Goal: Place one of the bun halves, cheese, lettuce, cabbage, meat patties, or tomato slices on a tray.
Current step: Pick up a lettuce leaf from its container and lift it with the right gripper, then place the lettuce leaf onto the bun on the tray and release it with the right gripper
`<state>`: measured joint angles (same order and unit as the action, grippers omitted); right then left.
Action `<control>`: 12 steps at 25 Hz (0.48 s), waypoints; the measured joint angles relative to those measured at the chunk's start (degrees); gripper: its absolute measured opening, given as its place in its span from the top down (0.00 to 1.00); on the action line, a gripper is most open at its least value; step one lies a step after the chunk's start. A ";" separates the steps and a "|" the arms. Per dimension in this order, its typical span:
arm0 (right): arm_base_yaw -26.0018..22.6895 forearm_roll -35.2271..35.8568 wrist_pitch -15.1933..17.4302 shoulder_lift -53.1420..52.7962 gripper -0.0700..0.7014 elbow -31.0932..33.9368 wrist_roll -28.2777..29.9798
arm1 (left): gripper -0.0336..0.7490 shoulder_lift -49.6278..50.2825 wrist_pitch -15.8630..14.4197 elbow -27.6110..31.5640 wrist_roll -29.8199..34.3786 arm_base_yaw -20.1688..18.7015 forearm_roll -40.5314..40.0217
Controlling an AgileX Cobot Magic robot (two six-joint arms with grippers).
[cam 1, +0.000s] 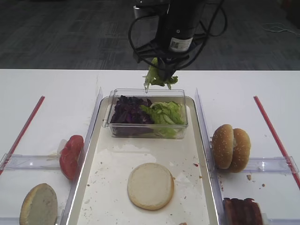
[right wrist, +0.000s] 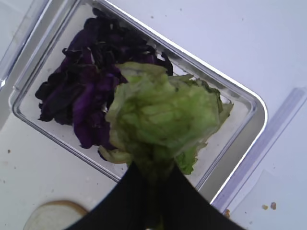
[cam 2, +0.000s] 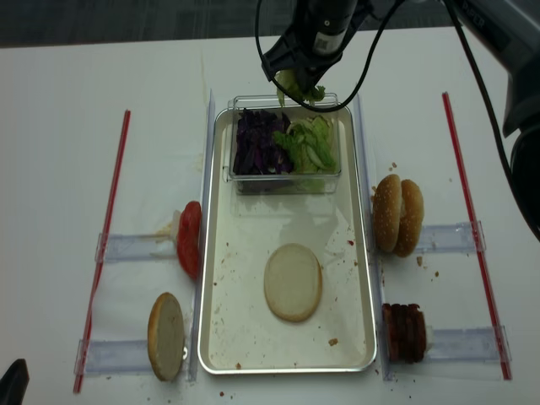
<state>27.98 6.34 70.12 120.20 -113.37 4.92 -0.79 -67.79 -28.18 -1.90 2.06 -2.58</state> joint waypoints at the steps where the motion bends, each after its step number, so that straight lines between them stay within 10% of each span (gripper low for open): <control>1: 0.00 -0.39 0.42 0.00 0.78 0.00 -0.37 | 0.36 0.00 0.00 0.00 0.00 0.00 0.00; 12: 0.00 -0.28 0.77 -8.91 0.78 11.74 -1.51 | 0.36 0.00 0.00 0.00 0.00 0.00 0.00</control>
<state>27.98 6.06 70.89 111.28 -101.63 3.41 -0.79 -67.79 -28.18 -1.90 2.06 -2.58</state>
